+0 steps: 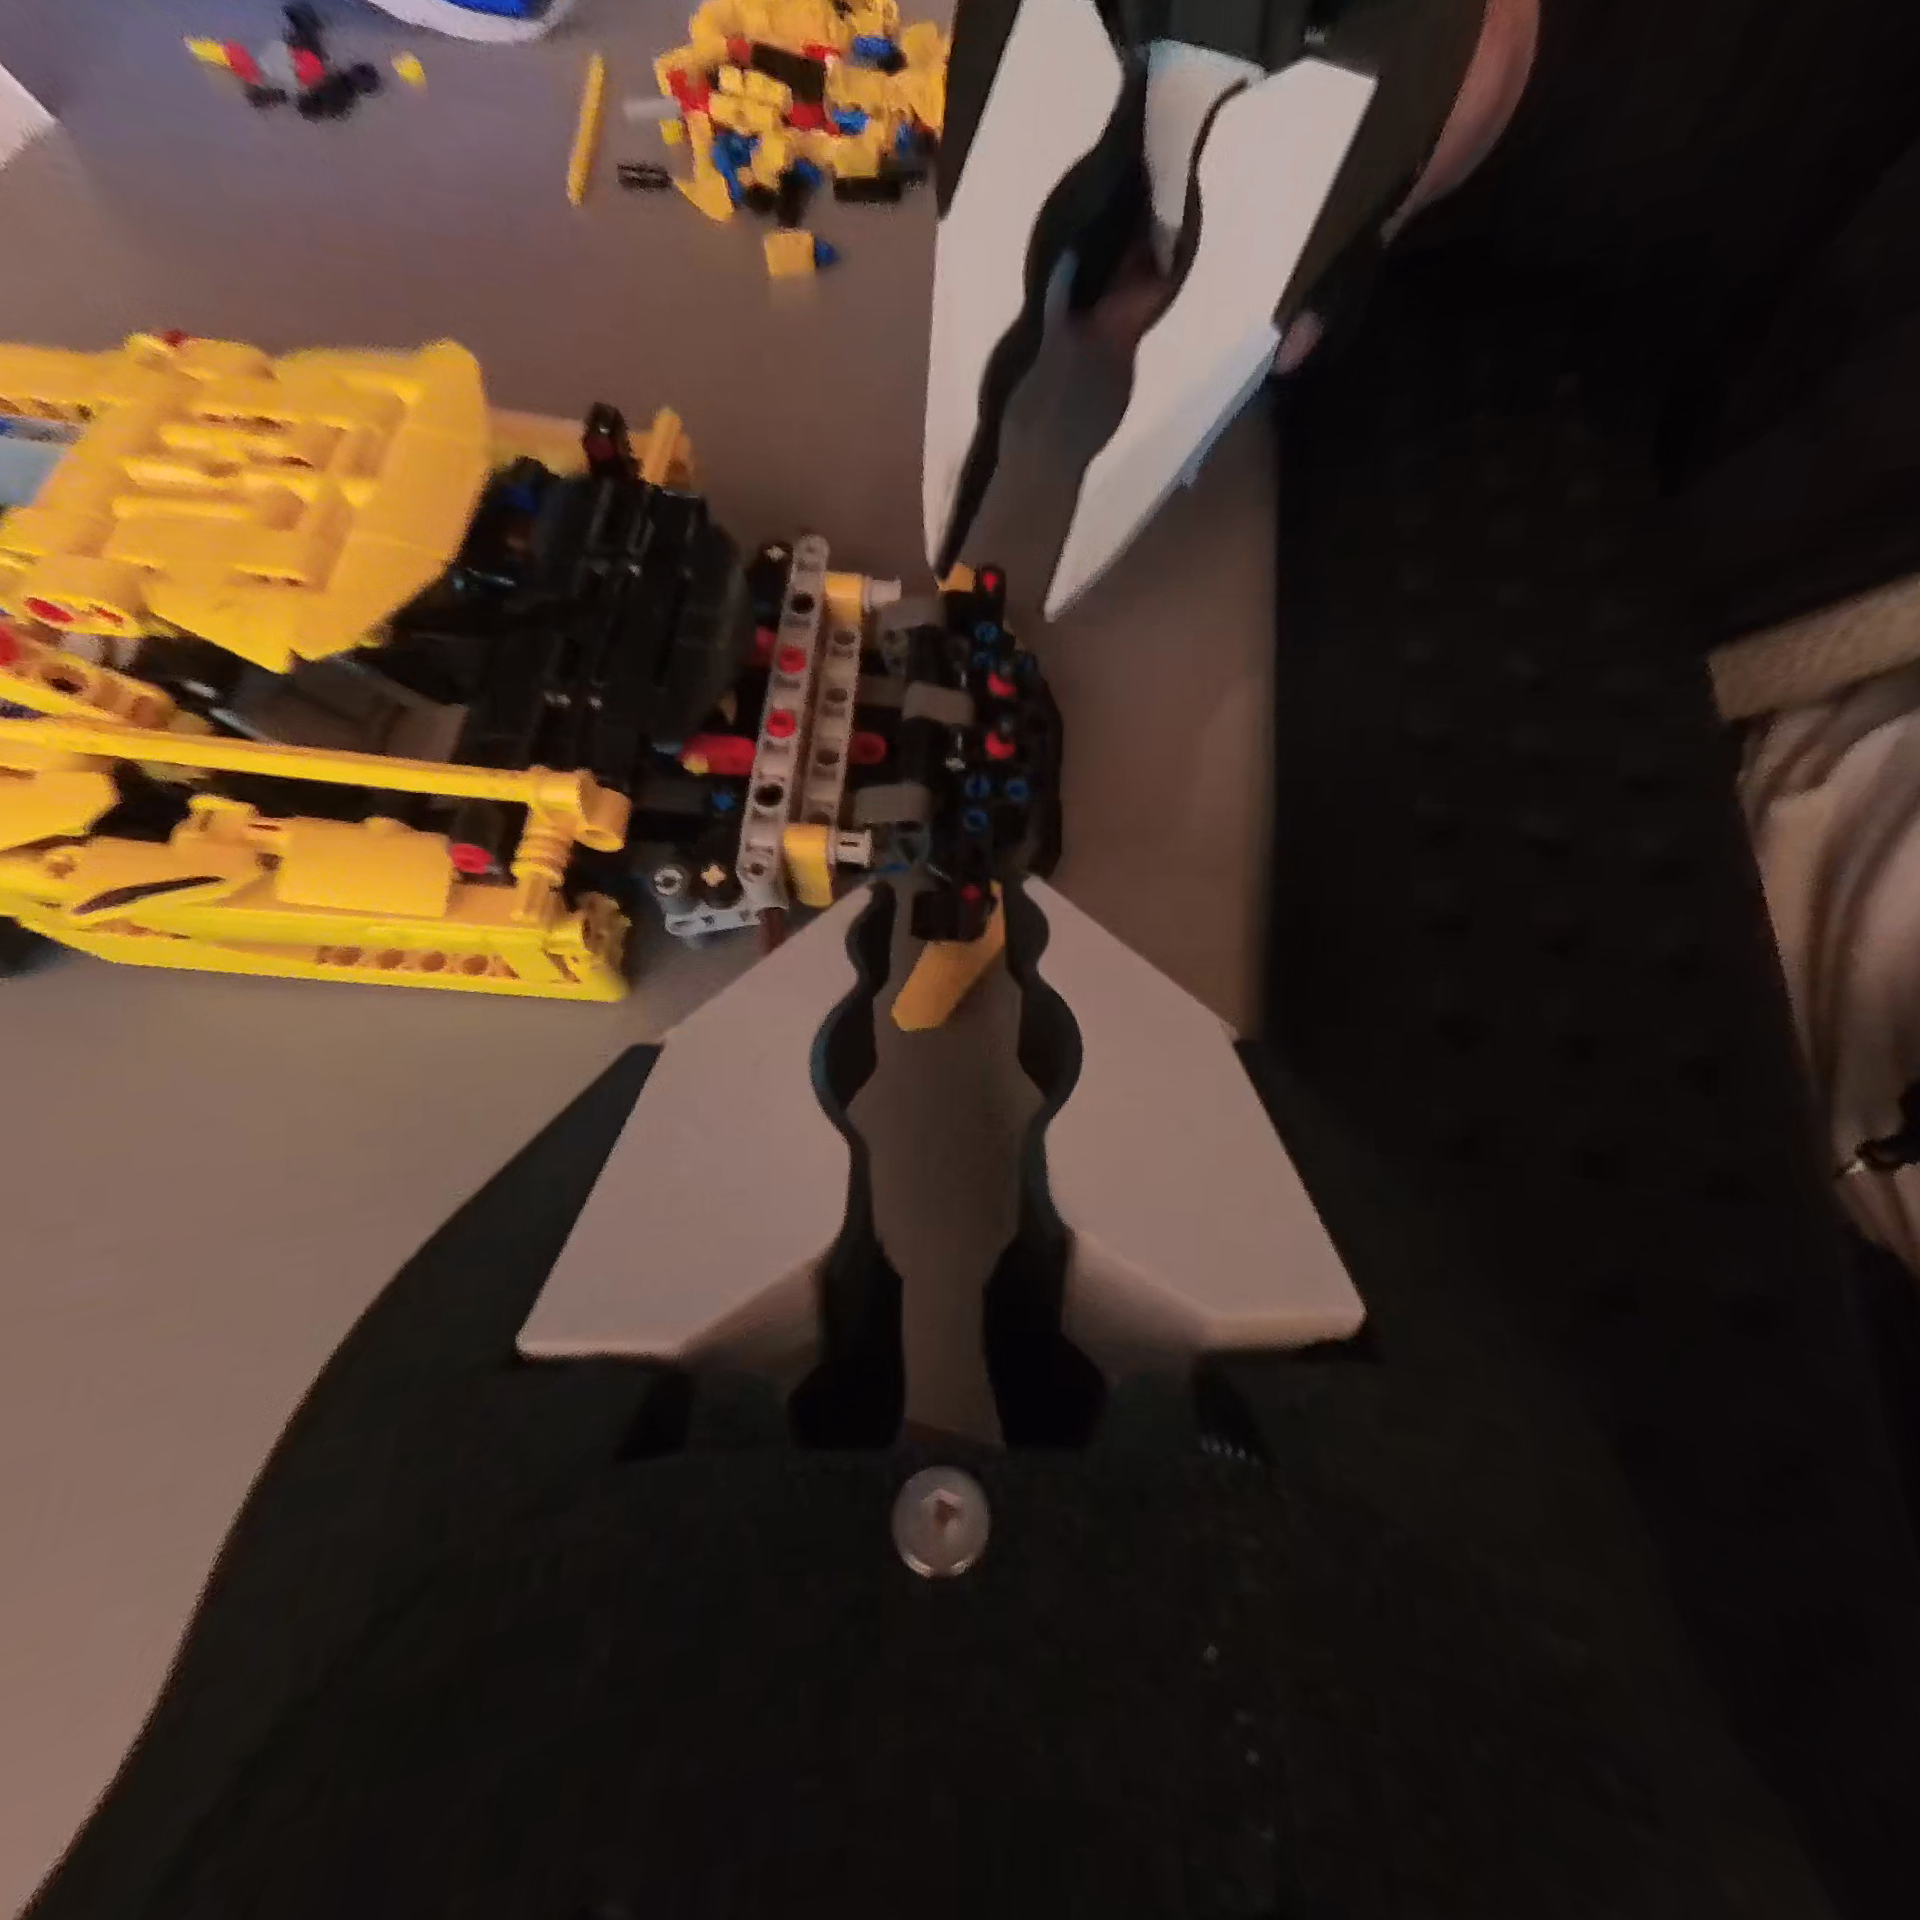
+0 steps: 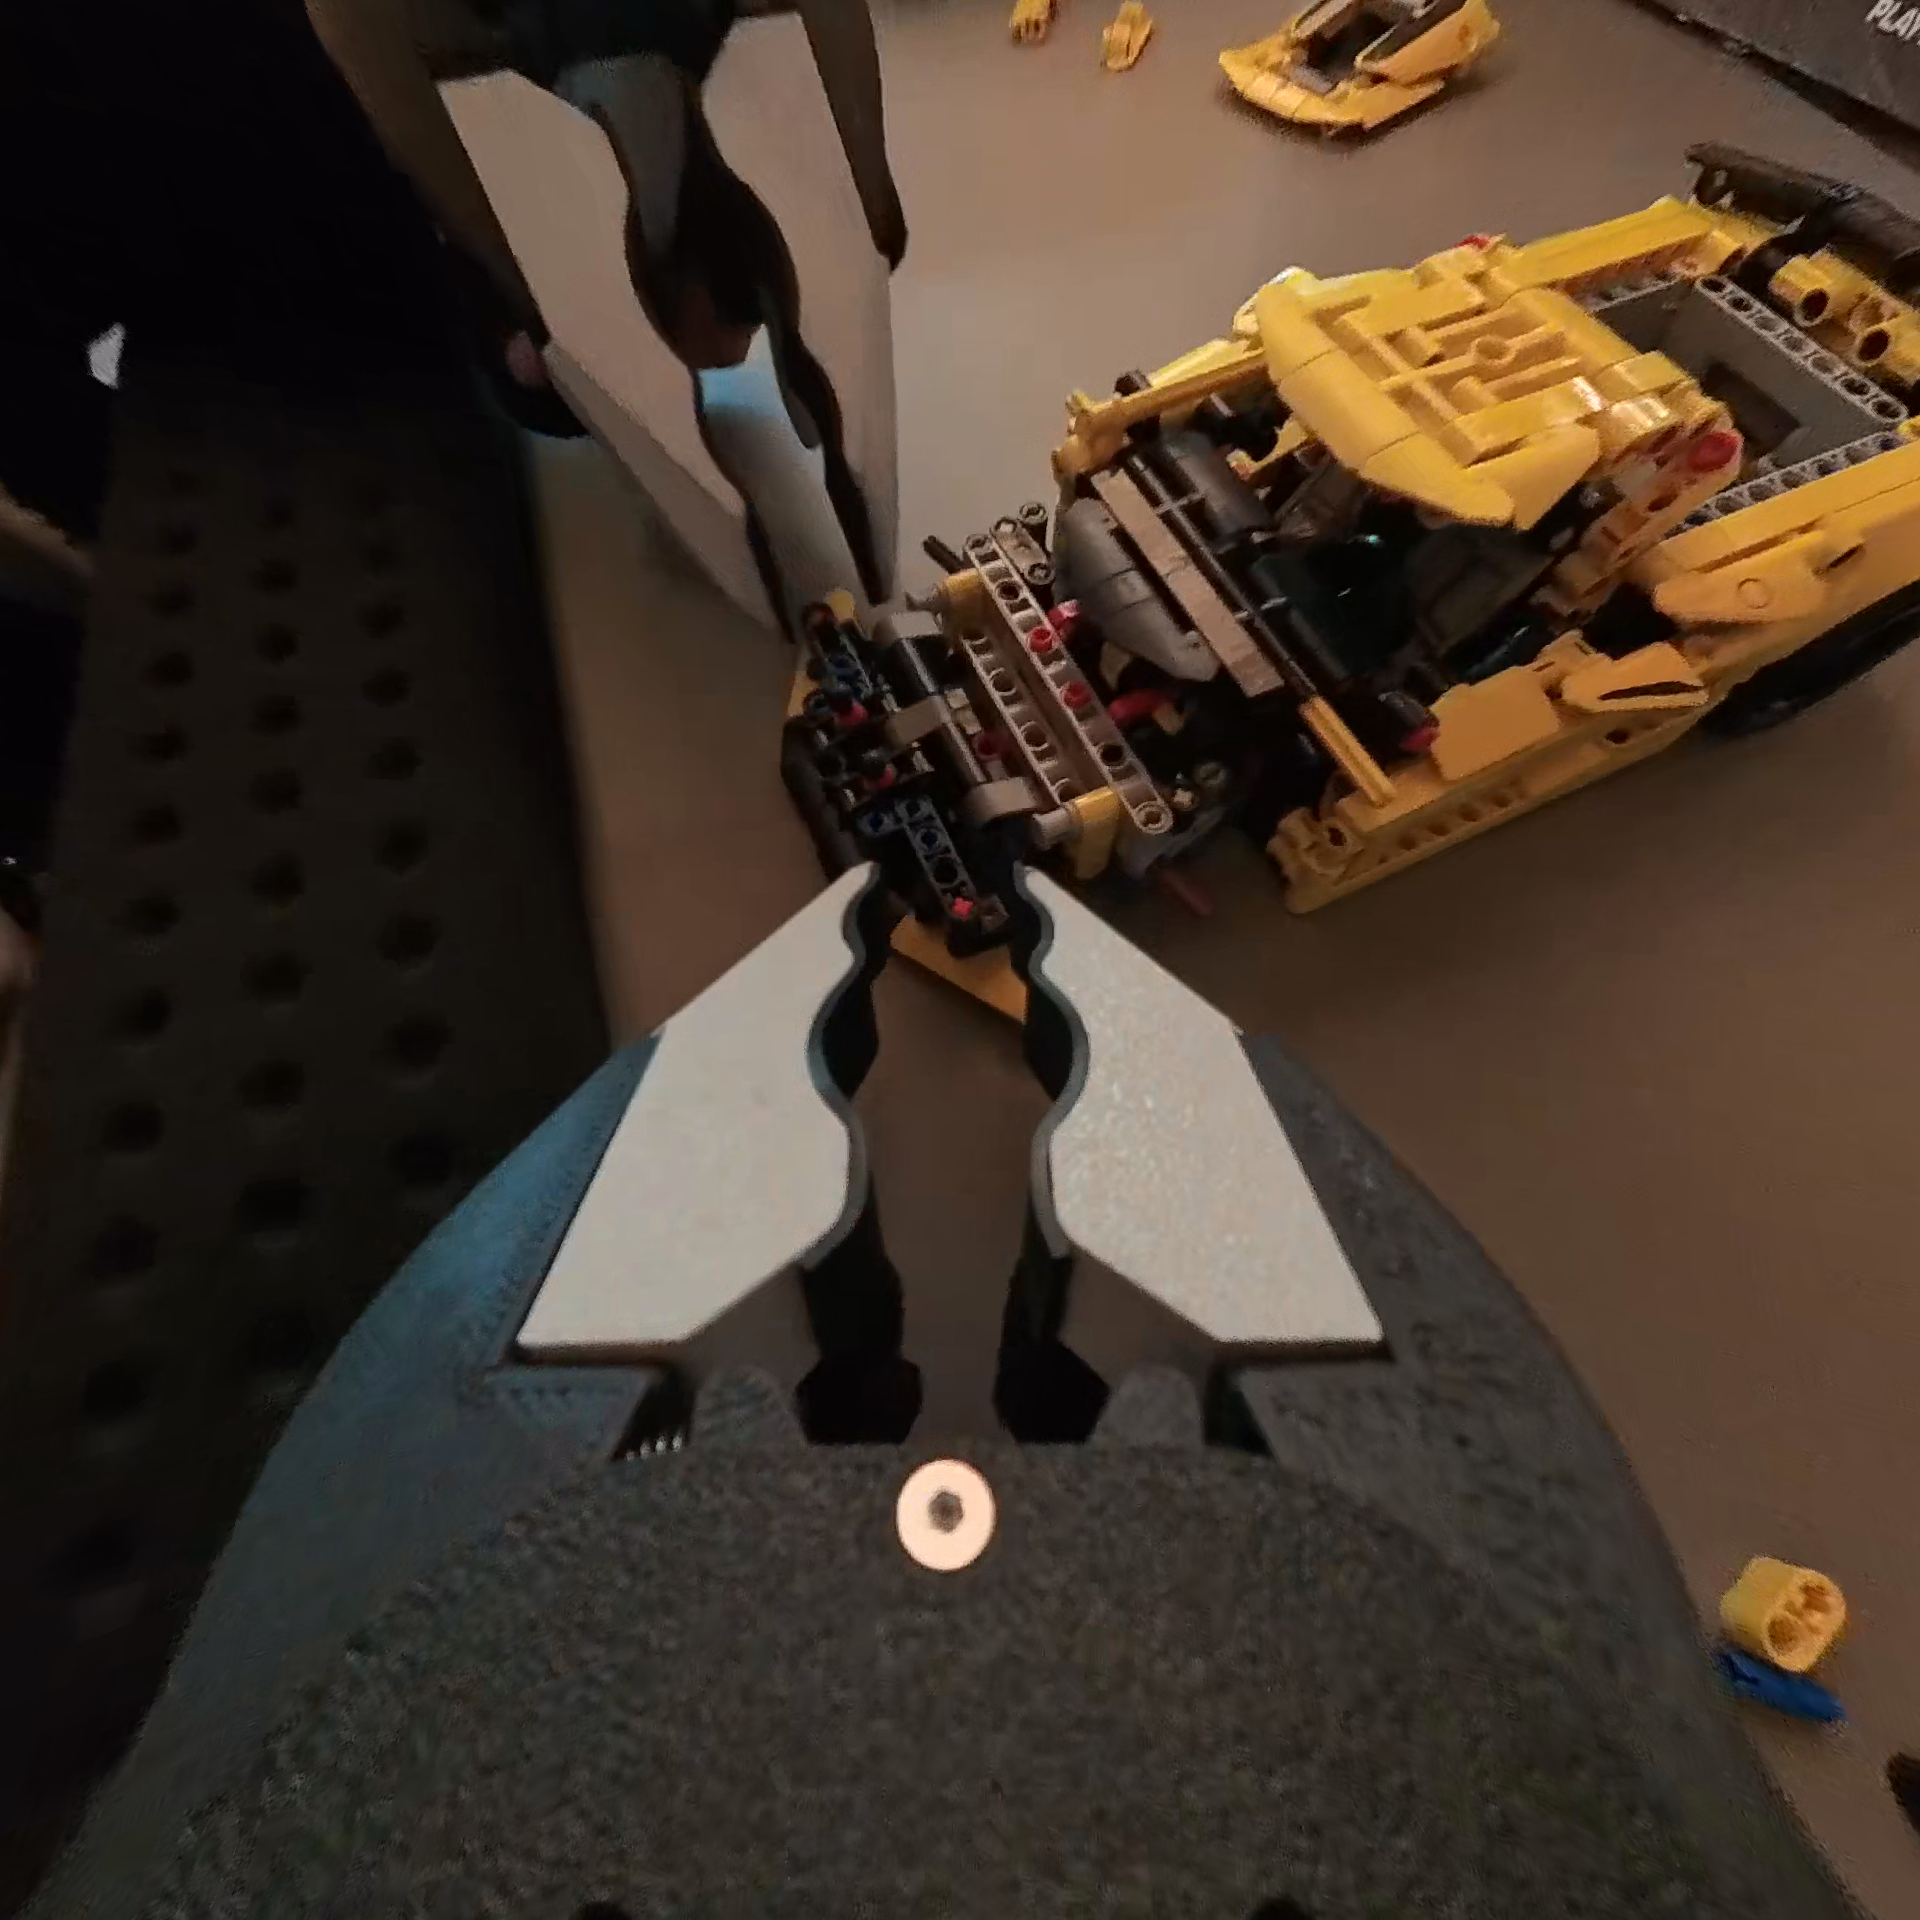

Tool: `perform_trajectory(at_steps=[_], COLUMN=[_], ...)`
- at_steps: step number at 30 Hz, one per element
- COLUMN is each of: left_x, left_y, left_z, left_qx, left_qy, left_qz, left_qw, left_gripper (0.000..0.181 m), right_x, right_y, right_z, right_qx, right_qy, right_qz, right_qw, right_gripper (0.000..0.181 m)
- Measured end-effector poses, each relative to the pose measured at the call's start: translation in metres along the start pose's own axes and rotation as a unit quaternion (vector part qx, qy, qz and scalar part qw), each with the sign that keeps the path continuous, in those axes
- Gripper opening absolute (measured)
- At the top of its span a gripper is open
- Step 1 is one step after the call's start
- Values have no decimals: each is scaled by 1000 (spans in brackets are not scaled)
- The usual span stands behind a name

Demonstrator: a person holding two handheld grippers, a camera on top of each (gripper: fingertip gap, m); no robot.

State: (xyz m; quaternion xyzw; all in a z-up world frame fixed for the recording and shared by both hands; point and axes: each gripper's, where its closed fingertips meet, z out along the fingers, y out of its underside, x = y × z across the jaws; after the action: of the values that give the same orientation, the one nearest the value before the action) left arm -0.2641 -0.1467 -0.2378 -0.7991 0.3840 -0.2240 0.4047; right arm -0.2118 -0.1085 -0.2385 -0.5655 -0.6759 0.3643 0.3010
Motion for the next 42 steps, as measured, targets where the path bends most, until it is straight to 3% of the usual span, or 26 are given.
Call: perform_trajectory(at_steps=[7,15,23,28,42], left_x=[-1,1,1,1,1], left_y=[7,6,6,6,7], left_z=[5,6,7,7,8], left_qx=[-23,-19,-12,-13,-15], left_qy=[-18,-25,-12,-13,-12], left_qz=[31,69,47,48,47], left_qw=[999,997,999,999,999], left_gripper=[19,15,15,15,15], right_x=[3,-13,-18,-17,-20], right_y=[4,-11,-34,-25,-25], right_z=[1,12,16,26,25], right_qx=[-13,4,43,5,15], right_qy=[18,16,70,91,45], right_qz=[-20,-50,-112,-140,-86], right_qw=[1000,999,990,986,995], right_gripper=[13,13,7,7,4])
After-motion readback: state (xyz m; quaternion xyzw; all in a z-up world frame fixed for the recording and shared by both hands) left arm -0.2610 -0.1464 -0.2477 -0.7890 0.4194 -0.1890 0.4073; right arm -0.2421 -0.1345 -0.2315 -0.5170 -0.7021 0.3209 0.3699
